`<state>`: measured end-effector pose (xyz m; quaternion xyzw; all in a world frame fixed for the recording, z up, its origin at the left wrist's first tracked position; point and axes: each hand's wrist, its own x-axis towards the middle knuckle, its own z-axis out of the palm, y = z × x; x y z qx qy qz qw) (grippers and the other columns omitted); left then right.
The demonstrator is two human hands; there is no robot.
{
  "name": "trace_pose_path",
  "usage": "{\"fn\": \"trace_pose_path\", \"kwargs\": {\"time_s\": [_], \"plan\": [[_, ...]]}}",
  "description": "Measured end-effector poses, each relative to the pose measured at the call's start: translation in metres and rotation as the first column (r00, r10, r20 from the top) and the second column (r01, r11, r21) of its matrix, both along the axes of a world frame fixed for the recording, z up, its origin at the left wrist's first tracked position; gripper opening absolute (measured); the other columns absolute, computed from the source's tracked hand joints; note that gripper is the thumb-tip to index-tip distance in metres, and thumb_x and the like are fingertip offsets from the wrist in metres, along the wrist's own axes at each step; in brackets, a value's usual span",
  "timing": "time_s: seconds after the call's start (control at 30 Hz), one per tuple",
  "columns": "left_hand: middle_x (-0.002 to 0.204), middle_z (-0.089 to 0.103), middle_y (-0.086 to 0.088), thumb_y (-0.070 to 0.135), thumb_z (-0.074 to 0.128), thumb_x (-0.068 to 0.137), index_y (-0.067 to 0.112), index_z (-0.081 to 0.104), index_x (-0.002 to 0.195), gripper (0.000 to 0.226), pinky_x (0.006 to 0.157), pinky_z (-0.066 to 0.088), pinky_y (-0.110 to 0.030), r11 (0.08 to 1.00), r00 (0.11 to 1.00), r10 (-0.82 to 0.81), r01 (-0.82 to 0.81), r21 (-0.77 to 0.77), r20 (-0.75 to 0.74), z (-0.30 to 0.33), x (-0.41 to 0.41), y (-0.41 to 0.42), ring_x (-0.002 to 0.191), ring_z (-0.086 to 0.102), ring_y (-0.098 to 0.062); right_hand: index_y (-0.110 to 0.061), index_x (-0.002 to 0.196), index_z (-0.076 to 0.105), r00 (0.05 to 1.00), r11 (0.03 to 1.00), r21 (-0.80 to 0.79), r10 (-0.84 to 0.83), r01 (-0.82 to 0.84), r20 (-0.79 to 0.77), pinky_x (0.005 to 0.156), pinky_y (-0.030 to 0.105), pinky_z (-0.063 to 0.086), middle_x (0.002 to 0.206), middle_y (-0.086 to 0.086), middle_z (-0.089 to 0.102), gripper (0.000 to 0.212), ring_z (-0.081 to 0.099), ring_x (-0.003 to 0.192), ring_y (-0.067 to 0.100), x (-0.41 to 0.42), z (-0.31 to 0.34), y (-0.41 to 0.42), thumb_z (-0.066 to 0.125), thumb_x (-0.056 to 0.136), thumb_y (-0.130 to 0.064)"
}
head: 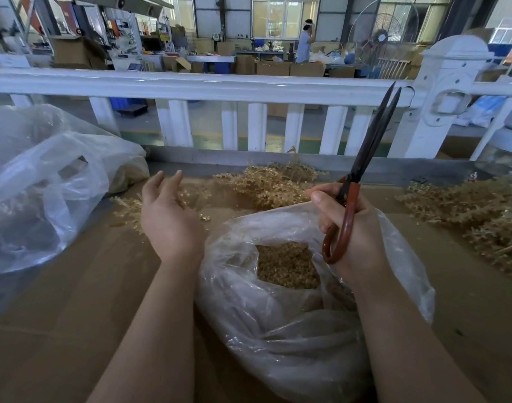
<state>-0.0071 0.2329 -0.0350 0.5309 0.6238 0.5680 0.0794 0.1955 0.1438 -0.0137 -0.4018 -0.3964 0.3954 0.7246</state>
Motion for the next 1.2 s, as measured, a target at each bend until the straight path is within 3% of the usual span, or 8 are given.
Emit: {"fn": "trace_pose_path", "kwargs": {"time_s": [0.07, 0.17, 0.4, 0.53, 0.7, 0.83, 1.03, 1.2], "plan": [[0.157, 0.036, 0.000, -0.008, 0.051, 0.085, 0.021, 0.052, 0.141, 0.063, 0.121, 0.014, -0.043, 0.992, 0.957, 0.021, -0.055, -0.110, -0.288, -0.004, 0.000, 0.002, 0.146, 0.030, -0.023, -0.009, 0.090, 0.069, 1.000, 1.000, -0.002, -0.001, 0.001, 0.008, 0.059, 0.022, 0.037, 0.075, -0.002, 0.065, 0.027, 0.041, 0.058, 0.011, 0.001, -0.001, 0.001, 0.076, 0.069, -0.023], [0.164, 0.019, 0.005, 0.005, 0.047, 0.089, 0.024, 0.027, 0.155, 0.071, 0.119, -0.012, -0.056, 0.945, 0.827, -0.069, -0.126, -0.302, -0.558, -0.008, 0.003, 0.004, 0.153, 0.002, -0.023, -0.007, 0.092, 0.068, 1.000, 1.000, 0.000, 0.001, -0.001, 0.016, 0.057, 0.017, 0.042, 0.065, -0.008, 0.060, 0.024, 0.045, 0.054, 0.007, 0.002, -0.003, 0.002, 0.075, 0.072, -0.019], [0.166, -0.002, 0.000, 0.041, 0.012, 0.097, 0.015, 0.004, 0.158, 0.067, 0.103, -0.030, -0.058, 0.803, 0.769, -0.276, -0.145, -0.579, -0.576, -0.009, 0.011, 0.008, 0.152, -0.014, -0.024, -0.012, 0.085, 0.068, 0.999, 0.998, -0.051, -0.022, 0.024, 0.032, 0.054, 0.013, 0.044, 0.060, -0.010, 0.058, 0.008, 0.052, 0.053, 0.001, 0.003, -0.005, 0.007, 0.074, 0.081, -0.011], [0.166, -0.007, -0.004, 0.049, 0.009, 0.102, 0.015, -0.004, 0.157, 0.067, 0.108, -0.025, -0.062, 0.826, 0.767, -0.241, -0.161, -0.541, -0.595, -0.005, 0.017, 0.006, 0.151, -0.018, -0.027, -0.006, 0.086, 0.065, 1.000, 0.996, -0.090, -0.020, 0.018, -0.012, 0.049, 0.013, 0.044, 0.061, -0.005, 0.057, 0.007, 0.052, 0.048, 0.002, 0.007, -0.007, 0.009, 0.071, 0.087, -0.008], [0.166, 0.003, 0.000, 0.038, 0.031, 0.103, 0.023, 0.025, 0.155, 0.054, 0.106, -0.028, -0.059, 0.956, 0.698, -0.088, -0.142, -0.258, -0.711, 0.013, 0.032, -0.003, 0.151, -0.017, -0.029, -0.001, 0.091, 0.072, 0.985, 0.979, -0.169, -0.088, 0.113, 0.151, 0.073, 0.039, 0.058, 0.075, 0.012, 0.067, 0.020, 0.063, 0.068, 0.027, 0.006, -0.011, 0.013, 0.078, 0.085, -0.019], [0.163, 0.020, 0.004, 0.022, 0.052, 0.090, 0.035, 0.050, 0.138, 0.051, 0.100, -0.032, -0.061, 0.970, 0.577, -0.230, 0.069, -0.234, -0.783, 0.023, 0.057, -0.008, 0.153, -0.006, -0.027, 0.002, 0.092, 0.072, 0.965, 0.967, -0.199, -0.112, 0.161, 0.238, 0.089, 0.060, 0.055, 0.093, 0.027, 0.071, 0.030, 0.069, 0.091, 0.045, 0.002, -0.012, 0.014, 0.083, 0.082, -0.024], [0.159, 0.032, 0.007, 0.009, 0.047, 0.094, 0.036, 0.037, 0.149, 0.062, 0.118, 0.017, -0.056, 0.770, 0.490, -0.636, 0.458, -0.444, -0.596, 0.033, 0.083, 0.009, 0.147, 0.025, -0.025, -0.013, 0.084, 0.075, 0.909, 0.949, -0.211, -0.135, 0.233, 0.396, 0.079, 0.042, 0.060, 0.078, 0.004, 0.076, 0.022, 0.073, 0.078, 0.019, 0.004, -0.017, 0.018, 0.085, 0.078, -0.031], [0.145, 0.050, -0.008, 0.009, 0.046, 0.094, 0.029, 0.034, 0.152, 0.063, 0.106, 0.041, -0.050, 0.708, 0.443, -0.706, 0.418, -0.569, -0.553, 0.031, 0.096, 0.017, 0.133, 0.044, -0.036, -0.025, 0.080, 0.073, 0.871, 0.936, -0.234, -0.124, 0.261, 0.475, 0.055, 0.017, 0.048, 0.069, -0.010, 0.072, 0.016, 0.066, 0.060, 0.003, 0.006, -0.023, 0.024, 0.085, 0.078, -0.035]]}}
